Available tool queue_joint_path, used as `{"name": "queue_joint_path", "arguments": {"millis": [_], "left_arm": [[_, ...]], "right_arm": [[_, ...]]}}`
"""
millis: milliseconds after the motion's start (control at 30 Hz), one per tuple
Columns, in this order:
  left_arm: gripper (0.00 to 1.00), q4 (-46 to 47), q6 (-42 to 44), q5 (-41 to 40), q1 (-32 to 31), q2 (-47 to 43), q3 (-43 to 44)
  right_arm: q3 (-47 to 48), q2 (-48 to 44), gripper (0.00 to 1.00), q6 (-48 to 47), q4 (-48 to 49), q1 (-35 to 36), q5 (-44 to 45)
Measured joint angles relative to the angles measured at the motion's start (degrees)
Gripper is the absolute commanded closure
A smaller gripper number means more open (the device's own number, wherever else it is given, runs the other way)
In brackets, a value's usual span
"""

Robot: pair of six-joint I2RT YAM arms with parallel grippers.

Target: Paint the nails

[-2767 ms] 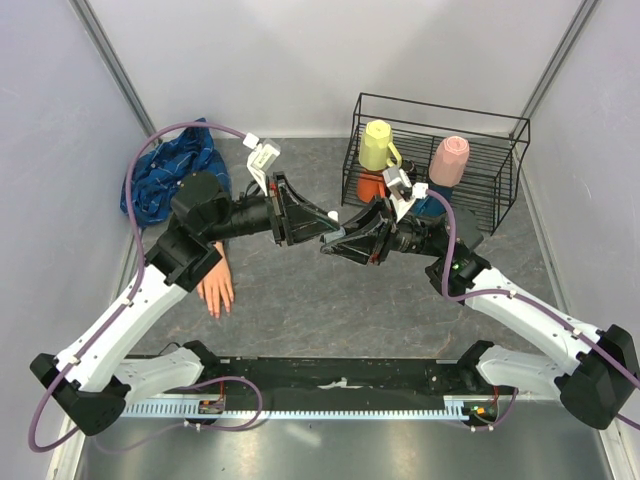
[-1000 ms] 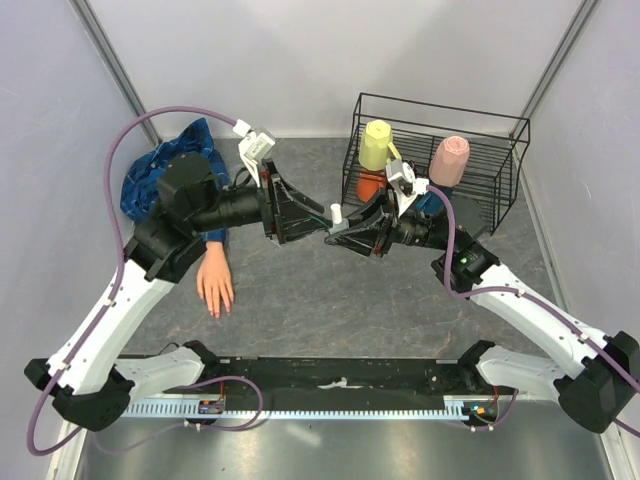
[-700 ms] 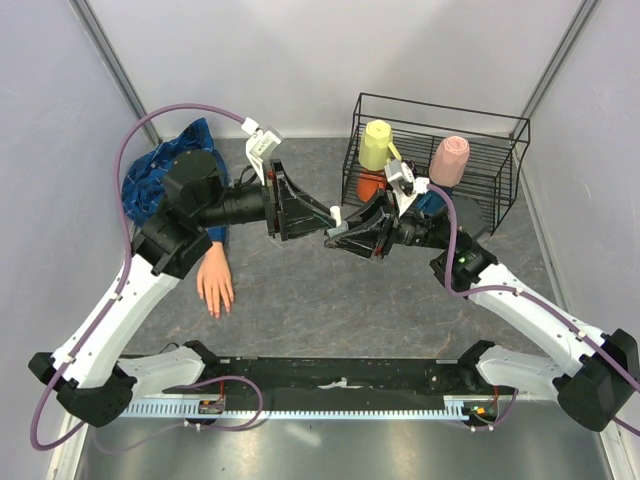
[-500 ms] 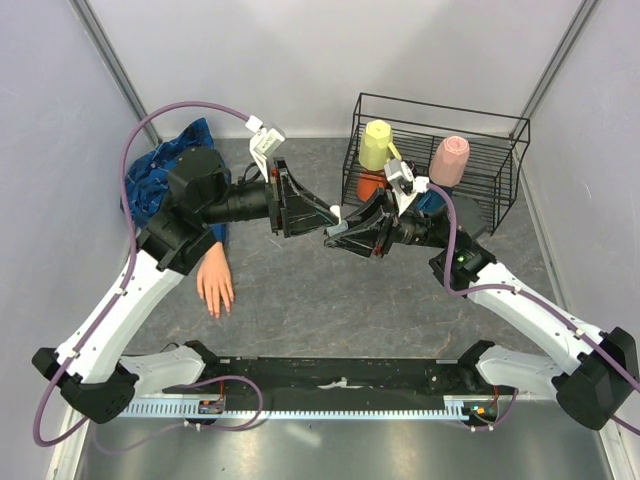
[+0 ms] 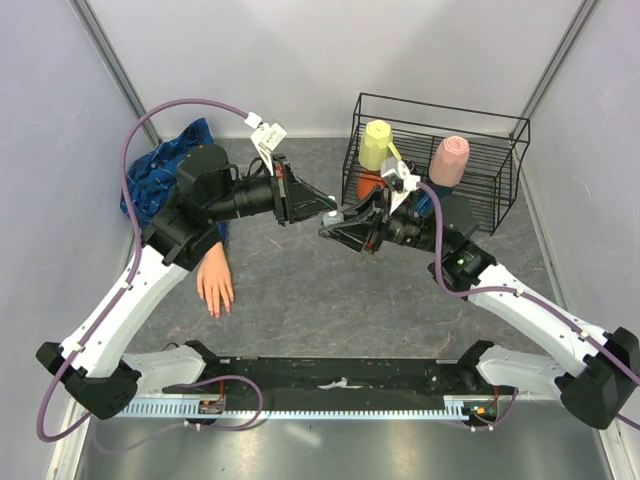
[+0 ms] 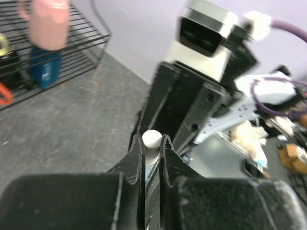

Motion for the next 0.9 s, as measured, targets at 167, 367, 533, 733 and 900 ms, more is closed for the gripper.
{"name": "queue_joint_path", "arguments": {"millis": [167, 367, 533, 733, 900], "left_arm": [[0.98, -5.60, 1.20, -12.33, -1.88, -0.63, 0.63], [0.98, -15.15, 4.81, -35.41, -11.54, 4.55, 10.05], [0.65, -18.23, 4.92, -42.51, -13.60, 7.43, 13.09], [0.31, -18.82, 4.98, -38.69, -13.51, 6.82, 13.11], [0.35, -17.86, 4.92, -27.32, -9.01, 2.95, 12.00]], "right_arm": [[0.90, -1.27, 1.00, -10.14, -9.14, 10.84, 27.56], [3.63, 1.27, 1.00, -19.41, -11.45, 18.80, 52.81], [4.33, 3.04, 1.00, -22.60, -11.61, 19.30, 57.44], [3.37, 2.45, 1.00, -24.35, -11.96, 19.06, 49.09], [2.32, 0.76, 1.00, -22.56, -12.85, 14.82, 35.98]]}}
